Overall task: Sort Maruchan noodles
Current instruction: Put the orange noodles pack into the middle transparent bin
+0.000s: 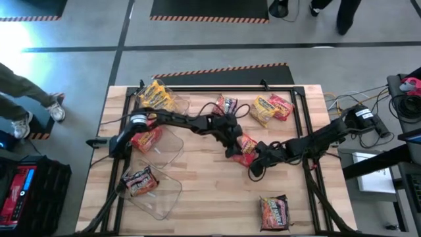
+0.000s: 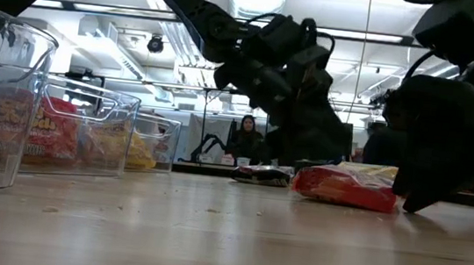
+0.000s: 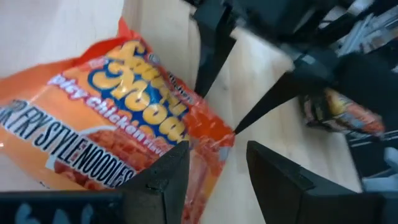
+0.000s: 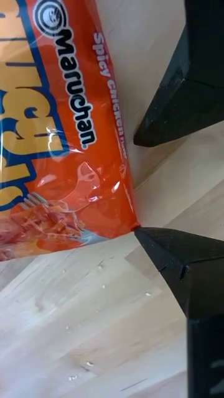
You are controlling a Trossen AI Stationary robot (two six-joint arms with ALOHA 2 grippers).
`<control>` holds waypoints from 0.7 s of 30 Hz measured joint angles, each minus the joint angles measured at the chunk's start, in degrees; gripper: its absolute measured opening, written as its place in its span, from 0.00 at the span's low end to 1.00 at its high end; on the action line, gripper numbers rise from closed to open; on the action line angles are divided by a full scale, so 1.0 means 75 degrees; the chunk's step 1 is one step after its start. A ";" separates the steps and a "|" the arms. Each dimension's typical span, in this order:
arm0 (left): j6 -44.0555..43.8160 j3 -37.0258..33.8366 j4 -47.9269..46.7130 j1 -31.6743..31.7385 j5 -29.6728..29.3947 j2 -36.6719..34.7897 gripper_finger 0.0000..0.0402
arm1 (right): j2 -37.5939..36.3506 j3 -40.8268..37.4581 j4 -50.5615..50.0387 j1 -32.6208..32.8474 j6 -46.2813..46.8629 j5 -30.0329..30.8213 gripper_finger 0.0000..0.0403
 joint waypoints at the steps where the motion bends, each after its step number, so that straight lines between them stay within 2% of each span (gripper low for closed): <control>1: 0.0014 0.0000 -0.0018 -0.0020 -0.0037 0.0031 0.36 | -0.0007 0.0000 -0.0007 0.0000 -0.0020 0.0000 0.54; 14: 0.0294 -0.0011 -0.0321 -0.0023 -0.0431 0.0280 0.36 | -0.0050 0.0047 -0.0069 -0.0009 -0.0119 -0.0355 0.54; 21: 0.0783 -0.0001 -0.1232 -0.0034 -0.0886 0.0256 0.36 | -0.0050 0.0047 -0.0056 -0.0009 -0.0342 -0.0425 0.54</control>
